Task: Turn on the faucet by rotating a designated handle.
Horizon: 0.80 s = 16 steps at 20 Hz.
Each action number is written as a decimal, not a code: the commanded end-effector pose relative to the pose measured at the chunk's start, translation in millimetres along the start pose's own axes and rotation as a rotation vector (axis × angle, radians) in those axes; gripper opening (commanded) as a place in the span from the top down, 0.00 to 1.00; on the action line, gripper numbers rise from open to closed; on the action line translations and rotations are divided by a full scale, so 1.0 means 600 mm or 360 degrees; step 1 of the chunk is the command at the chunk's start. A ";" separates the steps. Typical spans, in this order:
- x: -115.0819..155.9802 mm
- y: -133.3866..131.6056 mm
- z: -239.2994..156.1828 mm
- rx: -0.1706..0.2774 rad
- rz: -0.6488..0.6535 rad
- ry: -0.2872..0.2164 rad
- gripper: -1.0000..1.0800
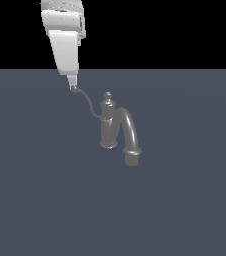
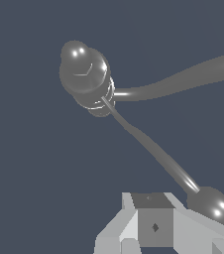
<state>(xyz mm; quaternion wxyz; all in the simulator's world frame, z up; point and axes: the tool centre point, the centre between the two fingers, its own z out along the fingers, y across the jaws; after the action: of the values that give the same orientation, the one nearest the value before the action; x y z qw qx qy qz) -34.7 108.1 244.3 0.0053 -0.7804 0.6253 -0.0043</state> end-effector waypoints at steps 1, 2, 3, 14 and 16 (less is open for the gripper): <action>0.018 0.017 0.001 -0.0009 0.0010 0.0002 1.00; 0.022 0.022 0.001 -0.0010 0.0010 0.0002 1.00; 0.027 0.027 0.001 -0.0010 0.0010 0.0002 1.00; 0.079 0.088 0.001 -0.0018 0.0003 0.0000 1.00; 0.089 0.099 0.001 -0.0019 0.0002 0.0000 1.00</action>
<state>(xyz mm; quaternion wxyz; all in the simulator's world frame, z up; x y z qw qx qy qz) -73.8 55.2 244.3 0.0043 -0.7835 0.6213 -0.0037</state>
